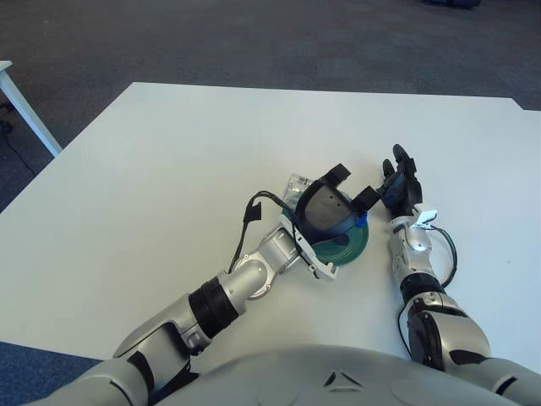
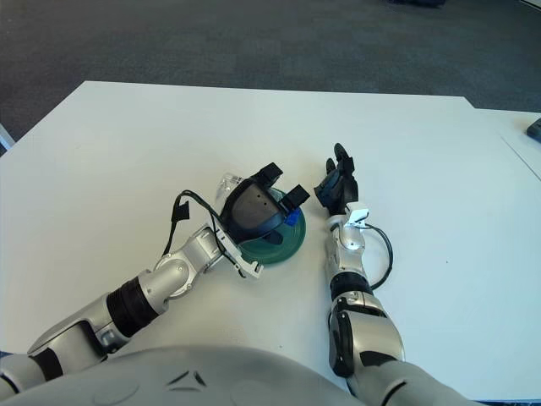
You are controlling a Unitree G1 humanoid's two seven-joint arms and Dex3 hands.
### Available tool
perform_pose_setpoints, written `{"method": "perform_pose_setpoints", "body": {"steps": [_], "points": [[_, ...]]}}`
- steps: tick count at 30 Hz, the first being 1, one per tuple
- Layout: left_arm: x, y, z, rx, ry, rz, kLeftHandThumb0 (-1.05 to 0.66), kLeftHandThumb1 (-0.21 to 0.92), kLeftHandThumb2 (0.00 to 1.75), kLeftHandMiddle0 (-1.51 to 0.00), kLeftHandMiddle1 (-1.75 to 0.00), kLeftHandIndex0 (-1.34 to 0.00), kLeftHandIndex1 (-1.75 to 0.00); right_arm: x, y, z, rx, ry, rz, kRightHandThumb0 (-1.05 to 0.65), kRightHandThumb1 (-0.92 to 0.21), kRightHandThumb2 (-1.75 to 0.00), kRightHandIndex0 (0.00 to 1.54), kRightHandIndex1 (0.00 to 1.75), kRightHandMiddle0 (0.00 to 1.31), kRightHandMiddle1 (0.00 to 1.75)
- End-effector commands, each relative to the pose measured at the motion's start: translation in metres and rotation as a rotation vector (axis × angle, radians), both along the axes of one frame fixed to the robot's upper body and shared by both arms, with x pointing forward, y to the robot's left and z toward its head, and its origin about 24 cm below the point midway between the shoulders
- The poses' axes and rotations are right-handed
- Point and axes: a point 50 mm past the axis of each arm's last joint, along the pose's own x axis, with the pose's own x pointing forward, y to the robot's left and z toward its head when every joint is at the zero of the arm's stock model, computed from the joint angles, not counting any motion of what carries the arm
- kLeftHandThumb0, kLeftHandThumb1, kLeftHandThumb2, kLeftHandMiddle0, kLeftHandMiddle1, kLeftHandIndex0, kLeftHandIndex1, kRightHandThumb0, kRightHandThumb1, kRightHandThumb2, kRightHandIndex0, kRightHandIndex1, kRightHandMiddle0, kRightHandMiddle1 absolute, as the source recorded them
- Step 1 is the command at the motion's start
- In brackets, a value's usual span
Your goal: Put the bottle into the plate.
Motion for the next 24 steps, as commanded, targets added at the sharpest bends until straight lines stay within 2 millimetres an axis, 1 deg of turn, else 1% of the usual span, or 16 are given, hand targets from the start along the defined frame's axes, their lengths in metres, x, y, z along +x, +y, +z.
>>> {"method": "perform_pose_setpoints", "body": {"steps": [1,4,12,19,20,21,22,24], "points": [[0.0033,0.0009,0.0034,0.041,-0.018,-0.003,-0.38,0.76,0.59,-0.68,-1.75,-0.44,-1.57,-0.0489,0.005,-0.0548,0.024,0.233,-0.015,-0.89,-0.92,-1.16,0.16,0.01,0.0,0.32],[0.0036,0.0007,0.0035,0.043,-0.007,-0.007,-0.38,0.74,0.62,-0.66,-1.75,-0.46,-1.56,-0.0498,0.0056,-0.0544,0.005,0.222,-0.008,-0.89,-0.92,-1.15,0.17,0.01,0.0,0.36],[0.0051,0.0005,0.0038,0.069,0.031,-0.026,-0.39,0.71,0.65,-0.63,-1.75,-0.48,-1.56,-0.0515,0.0041,-0.0567,-0.015,0.238,0.008,-0.9,-0.92,-1.17,0.15,0.0,0.0,0.35],[0.0051,0.0002,0.003,0.079,0.087,-0.058,-0.4,0.65,0.75,-0.61,-1.75,-0.51,-1.56,-0.0518,0.0027,-0.0578,-0.052,0.256,0.013,-0.9,-0.92,-1.18,0.16,0.0,0.0,0.35],[0.0048,0.0001,0.0027,0.078,0.096,-0.064,-0.32,0.6,0.83,-0.6,-1.73,-0.5,-1.57,-0.0519,0.0025,-0.0576,-0.062,0.255,0.016,-0.91,-0.92,-1.18,0.16,0.0,0.0,0.35],[0.0048,-0.0001,0.0021,0.076,0.112,-0.072,-0.21,0.51,0.96,-0.59,-1.71,-0.49,-1.6,-0.0522,0.0022,-0.0573,-0.082,0.254,0.024,-0.91,-0.92,-1.18,0.16,0.0,0.0,0.35],[0.0048,-0.0002,0.0018,0.075,0.124,-0.077,-0.13,0.46,1.05,-0.58,-1.7,-0.48,-1.61,-0.0523,0.0021,-0.0571,-0.095,0.253,0.029,-0.92,-0.92,-1.18,0.16,0.0,0.0,0.35],[0.0066,-0.0002,0.0005,0.076,0.151,-0.081,-0.07,0.41,1.13,-0.57,-1.71,-0.48,-1.61,-0.0526,0.0022,-0.057,-0.106,0.253,0.039,-0.92,-0.92,-1.18,0.16,0.0,0.0,0.35]]}}
